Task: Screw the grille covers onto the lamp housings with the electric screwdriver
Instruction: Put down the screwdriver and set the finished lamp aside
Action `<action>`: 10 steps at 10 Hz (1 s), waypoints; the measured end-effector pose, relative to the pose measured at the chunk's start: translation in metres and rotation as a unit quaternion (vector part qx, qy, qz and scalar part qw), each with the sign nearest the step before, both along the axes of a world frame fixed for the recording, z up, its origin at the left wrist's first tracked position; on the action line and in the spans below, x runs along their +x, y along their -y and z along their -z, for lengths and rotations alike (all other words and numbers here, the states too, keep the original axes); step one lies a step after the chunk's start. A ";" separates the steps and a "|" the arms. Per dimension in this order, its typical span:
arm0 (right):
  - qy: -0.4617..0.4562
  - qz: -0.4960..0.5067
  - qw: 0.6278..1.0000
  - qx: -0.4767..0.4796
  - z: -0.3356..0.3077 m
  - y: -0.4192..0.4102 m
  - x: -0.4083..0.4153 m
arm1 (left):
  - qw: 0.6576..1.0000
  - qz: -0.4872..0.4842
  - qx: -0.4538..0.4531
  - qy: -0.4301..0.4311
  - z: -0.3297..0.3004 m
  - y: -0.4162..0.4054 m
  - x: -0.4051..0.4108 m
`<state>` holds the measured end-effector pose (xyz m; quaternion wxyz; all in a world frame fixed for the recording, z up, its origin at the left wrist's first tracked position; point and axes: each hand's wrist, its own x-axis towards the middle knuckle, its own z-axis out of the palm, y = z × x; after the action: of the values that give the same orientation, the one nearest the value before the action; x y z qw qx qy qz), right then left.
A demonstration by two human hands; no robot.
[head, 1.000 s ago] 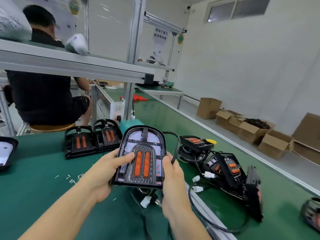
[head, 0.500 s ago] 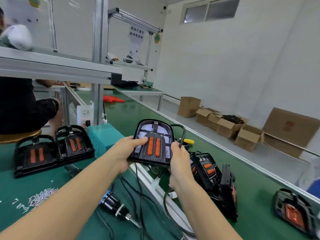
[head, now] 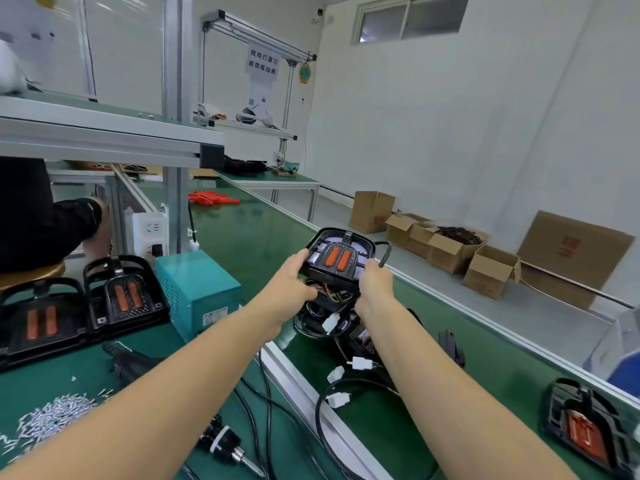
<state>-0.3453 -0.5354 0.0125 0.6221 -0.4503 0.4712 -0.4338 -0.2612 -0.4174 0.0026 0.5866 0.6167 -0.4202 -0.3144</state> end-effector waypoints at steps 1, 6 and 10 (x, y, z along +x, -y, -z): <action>0.005 0.017 0.999 0.038 0.004 0.008 0.006 | 0.994 -0.012 0.042 0.104 0.005 0.004 -0.003; -0.386 -0.090 0.916 -0.066 0.014 0.032 0.011 | 0.868 0.067 0.181 0.457 0.038 0.037 -0.021; -0.537 -0.110 0.798 -0.250 0.019 0.028 0.000 | 0.851 0.067 0.229 0.468 0.044 0.037 -0.021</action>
<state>-0.3453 -0.5633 -0.0070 0.1784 -0.7996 0.5526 -0.1533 -0.2825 -0.4542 -0.0412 0.1405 0.7780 -0.6016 -0.1143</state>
